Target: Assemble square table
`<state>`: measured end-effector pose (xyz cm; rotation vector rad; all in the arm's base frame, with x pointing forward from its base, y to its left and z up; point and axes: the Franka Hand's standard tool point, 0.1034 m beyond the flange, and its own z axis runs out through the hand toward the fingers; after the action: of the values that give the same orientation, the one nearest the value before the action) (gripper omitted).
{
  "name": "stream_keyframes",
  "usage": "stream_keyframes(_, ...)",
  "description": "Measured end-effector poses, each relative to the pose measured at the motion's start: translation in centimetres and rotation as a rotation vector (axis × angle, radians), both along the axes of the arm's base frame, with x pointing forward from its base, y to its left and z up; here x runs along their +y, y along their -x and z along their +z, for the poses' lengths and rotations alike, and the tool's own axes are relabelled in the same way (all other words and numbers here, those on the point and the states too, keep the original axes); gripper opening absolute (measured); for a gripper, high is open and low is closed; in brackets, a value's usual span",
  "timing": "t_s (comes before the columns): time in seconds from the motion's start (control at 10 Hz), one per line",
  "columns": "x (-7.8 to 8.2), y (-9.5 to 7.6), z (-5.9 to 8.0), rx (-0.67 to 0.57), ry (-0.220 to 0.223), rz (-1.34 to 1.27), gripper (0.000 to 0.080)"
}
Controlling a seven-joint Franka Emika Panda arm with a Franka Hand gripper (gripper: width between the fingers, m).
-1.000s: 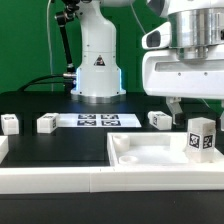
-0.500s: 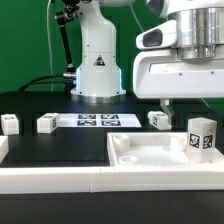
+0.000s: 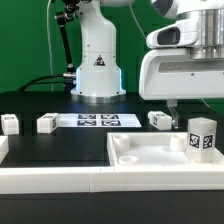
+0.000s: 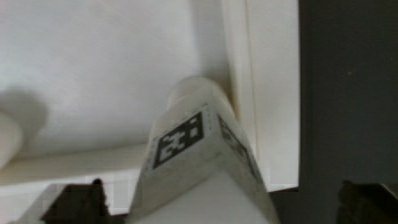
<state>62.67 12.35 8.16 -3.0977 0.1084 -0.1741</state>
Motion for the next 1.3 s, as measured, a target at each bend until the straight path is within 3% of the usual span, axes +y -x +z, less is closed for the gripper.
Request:
stream_keyframes(0.7,-0.9,-0.2,0.0,-0.012,0.073,0.462,0.0649)
stream_keyframes(0.9,-1.0,-0.2,0.0,-0.012,0.073,0.459,0.0378)
stream_keyframes(1.0,-1.0,-0.2,0.0,-0.012,0.071,0.451,0.0378)
stream_keyframes(1.1,-1.0,-0.2,0.0,-0.011,0.069,0.434,0.0289)
stream_keyframes(1.3,-0.9,-0.2,0.0,-0.009,0.058,0.346,0.0290)
